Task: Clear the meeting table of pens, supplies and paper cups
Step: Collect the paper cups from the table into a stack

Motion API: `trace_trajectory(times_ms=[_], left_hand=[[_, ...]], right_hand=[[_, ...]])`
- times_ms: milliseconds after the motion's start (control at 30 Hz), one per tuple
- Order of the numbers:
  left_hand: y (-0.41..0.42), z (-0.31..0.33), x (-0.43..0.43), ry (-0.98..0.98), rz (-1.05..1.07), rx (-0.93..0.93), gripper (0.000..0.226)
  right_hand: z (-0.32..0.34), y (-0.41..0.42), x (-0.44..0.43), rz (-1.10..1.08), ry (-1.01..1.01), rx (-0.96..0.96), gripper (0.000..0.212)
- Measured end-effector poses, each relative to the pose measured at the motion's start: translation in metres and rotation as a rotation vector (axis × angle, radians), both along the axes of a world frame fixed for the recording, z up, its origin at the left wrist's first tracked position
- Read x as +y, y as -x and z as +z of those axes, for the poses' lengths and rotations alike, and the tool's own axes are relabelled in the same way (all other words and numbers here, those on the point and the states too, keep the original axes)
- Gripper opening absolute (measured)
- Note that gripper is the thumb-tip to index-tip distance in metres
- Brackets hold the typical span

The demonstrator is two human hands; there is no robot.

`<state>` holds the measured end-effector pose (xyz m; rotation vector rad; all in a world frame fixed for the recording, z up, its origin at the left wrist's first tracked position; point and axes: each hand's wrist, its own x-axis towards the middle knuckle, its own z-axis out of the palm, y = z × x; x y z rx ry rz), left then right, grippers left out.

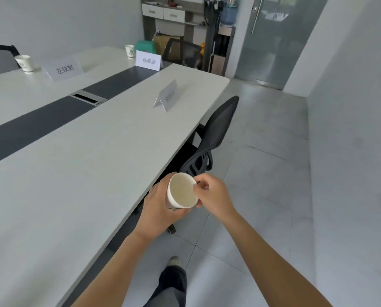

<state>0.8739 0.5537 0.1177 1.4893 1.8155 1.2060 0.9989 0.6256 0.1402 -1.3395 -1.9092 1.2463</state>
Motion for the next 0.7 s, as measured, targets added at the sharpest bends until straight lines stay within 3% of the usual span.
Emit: trace_trajectory(times_ms=[433, 700], left_hand=[[0.059, -0.015, 0.233, 0.019, 0.099, -0.014, 0.085], [0.084, -0.058, 0.335, 0.332, 0.359, 0.000, 0.061]], right_hand=[[0.019, 0.045, 0.230, -0.130, -0.101, 0.002, 0.012], [0.009, 0.006, 0.350, -0.462, -0.053, 0.126, 0.011]])
